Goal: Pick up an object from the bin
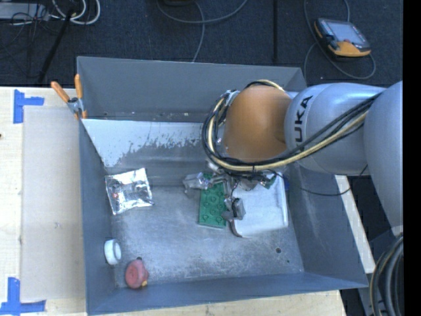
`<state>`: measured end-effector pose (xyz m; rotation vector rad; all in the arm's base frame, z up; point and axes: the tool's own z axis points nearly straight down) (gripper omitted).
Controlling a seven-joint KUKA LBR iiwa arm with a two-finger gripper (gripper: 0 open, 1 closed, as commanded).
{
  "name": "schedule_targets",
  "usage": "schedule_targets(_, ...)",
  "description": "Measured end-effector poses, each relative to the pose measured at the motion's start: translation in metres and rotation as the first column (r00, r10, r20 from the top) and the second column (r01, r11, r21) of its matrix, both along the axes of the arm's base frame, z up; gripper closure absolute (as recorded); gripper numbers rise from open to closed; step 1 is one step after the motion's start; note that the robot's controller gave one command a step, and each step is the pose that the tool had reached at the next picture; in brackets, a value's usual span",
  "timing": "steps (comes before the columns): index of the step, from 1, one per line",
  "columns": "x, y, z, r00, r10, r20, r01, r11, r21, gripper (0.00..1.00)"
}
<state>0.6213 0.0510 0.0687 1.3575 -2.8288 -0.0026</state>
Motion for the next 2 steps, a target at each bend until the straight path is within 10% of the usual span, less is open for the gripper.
schedule_targets(1, 0.0003, 0.0, 0.0003, 1.0, -0.005, 0.003, 0.005, 1.0, 0.001, 0.0)
schedule_targets(2, 0.0012, -0.0006, 0.0034, 1.0, -0.006, 0.001, 0.006, 1.0, -0.001, 1.0)
